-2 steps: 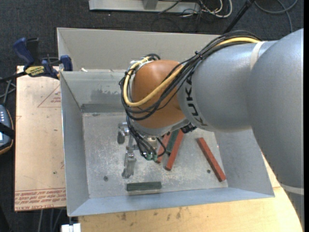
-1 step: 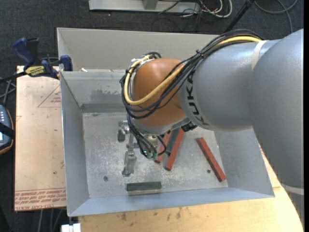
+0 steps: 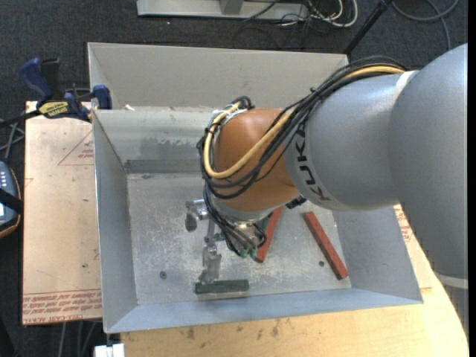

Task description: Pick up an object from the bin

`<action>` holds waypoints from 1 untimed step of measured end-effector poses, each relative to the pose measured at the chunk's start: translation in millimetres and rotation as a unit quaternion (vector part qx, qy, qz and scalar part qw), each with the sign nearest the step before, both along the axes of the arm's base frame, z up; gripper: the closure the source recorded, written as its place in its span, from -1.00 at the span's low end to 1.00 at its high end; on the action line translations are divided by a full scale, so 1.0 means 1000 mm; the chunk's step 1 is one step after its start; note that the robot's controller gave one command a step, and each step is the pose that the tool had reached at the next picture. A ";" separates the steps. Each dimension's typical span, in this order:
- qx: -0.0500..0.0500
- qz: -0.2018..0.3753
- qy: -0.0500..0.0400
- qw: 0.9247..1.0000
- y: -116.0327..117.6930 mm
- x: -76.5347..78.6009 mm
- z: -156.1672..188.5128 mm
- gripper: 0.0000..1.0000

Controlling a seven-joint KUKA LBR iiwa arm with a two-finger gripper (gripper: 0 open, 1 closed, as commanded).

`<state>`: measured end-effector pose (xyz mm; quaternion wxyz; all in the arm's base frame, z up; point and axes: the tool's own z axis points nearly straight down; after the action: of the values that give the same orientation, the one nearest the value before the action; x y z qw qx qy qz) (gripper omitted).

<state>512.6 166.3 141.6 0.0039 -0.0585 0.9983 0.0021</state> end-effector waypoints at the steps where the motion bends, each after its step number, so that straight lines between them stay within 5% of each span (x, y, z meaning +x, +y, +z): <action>1: -0.002 0.090 0.004 0.996 -0.037 -0.029 -0.021 -1.00</action>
Offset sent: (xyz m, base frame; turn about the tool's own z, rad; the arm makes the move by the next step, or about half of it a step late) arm -0.0301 -0.0309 -0.0709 -0.3746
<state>483.6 129.0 120.9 -0.0009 -0.1480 0.9890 0.0003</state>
